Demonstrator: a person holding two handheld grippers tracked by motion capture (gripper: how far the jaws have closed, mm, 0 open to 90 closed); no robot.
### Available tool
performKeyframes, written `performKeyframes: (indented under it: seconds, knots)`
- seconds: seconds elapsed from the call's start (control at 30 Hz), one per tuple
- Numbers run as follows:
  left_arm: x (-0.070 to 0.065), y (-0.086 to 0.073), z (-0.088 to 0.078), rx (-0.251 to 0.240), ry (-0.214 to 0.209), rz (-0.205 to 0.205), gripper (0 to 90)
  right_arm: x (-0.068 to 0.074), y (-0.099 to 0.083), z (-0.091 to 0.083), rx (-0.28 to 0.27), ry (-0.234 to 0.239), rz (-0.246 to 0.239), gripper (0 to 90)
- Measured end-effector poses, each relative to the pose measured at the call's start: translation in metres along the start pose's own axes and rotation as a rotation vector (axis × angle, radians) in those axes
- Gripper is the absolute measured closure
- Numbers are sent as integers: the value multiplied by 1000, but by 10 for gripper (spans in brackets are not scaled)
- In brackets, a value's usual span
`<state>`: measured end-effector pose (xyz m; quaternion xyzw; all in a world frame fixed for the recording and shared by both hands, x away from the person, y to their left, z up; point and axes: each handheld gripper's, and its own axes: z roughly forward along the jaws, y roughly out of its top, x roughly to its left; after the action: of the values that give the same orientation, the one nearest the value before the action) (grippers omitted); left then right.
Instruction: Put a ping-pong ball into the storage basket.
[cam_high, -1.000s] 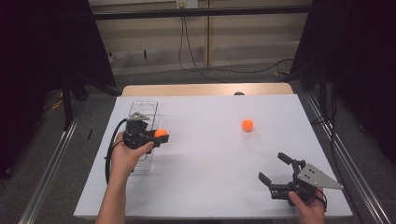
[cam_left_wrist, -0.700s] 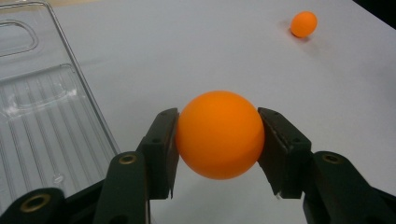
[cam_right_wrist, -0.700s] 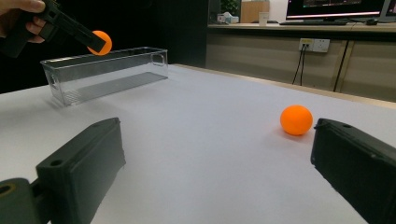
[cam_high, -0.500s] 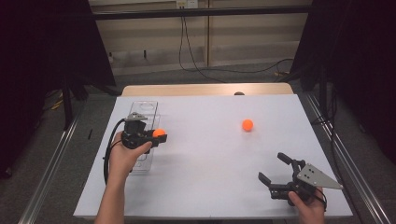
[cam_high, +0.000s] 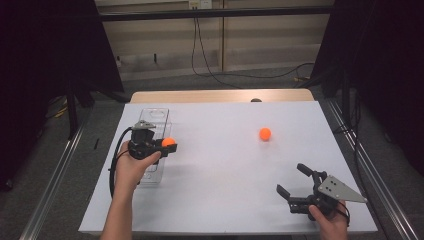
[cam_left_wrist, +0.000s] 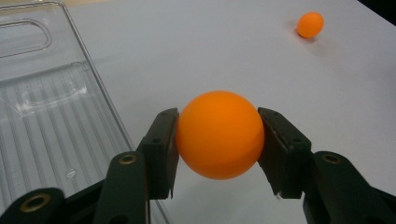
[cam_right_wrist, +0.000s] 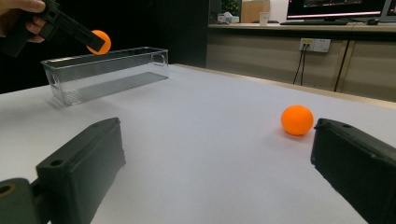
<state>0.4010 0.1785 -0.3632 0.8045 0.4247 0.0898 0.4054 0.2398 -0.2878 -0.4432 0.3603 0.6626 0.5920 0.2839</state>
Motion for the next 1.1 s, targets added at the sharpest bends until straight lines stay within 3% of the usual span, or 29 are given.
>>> performKeyframes:
  seconds: [1.1]
  knots:
    - [10, -2, -9, -17, 37, -14, 510, 0, 0, 0, -2, 1, 2, 21]
